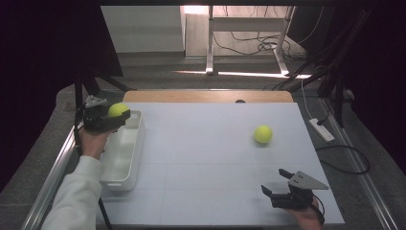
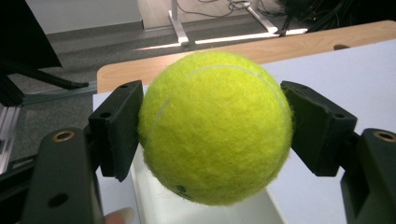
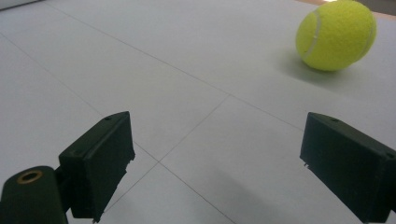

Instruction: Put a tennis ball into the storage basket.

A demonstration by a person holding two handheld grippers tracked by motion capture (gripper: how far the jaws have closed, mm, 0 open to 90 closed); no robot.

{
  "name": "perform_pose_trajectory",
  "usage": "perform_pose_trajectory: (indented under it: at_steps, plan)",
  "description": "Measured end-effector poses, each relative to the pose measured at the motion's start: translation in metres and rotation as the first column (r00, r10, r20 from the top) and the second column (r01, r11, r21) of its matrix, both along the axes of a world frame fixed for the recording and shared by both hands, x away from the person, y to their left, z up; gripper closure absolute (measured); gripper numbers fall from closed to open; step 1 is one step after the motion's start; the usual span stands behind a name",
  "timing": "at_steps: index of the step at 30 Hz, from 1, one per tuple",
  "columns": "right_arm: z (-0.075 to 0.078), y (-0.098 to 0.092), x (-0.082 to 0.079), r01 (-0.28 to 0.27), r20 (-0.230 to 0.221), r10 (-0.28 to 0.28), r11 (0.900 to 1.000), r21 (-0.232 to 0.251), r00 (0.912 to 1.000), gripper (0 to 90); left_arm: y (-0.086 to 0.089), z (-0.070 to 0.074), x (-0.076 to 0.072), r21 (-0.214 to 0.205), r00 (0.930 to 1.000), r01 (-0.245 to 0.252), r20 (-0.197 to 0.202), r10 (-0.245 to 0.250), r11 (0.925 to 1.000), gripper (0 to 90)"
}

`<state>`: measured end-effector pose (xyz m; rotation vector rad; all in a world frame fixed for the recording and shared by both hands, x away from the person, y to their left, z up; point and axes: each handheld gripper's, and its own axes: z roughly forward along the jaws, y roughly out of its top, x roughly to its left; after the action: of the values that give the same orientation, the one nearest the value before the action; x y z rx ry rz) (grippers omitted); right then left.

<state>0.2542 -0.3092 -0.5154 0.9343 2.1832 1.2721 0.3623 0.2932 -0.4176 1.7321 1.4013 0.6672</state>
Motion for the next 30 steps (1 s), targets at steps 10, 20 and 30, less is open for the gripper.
perform_pose_trajectory:
  at_steps: [10,20,30]
  plan:
    - [0.0,0.0,0.0,0.0,0.0,0.0,1.0,-0.002,1.0,9.1,0.001,-0.007,0.007,0.024,0.9991,-0.005,-0.041,0.006,0.9997,26.4]
    - [0.0,0.0,0.0,0.001,0.0,-0.001,1.0,-0.003,1.0,9.1,-0.001,-0.014,0.015,0.047,0.9964,-0.006,-0.084,0.01,0.9989,26.4]
    - [-0.001,0.0,0.0,-0.001,-0.002,0.001,1.0,-0.007,1.0,9.1,-0.003,-0.02,0.022,0.055,0.9929,0.001,-0.119,0.006,0.9985,26.4]
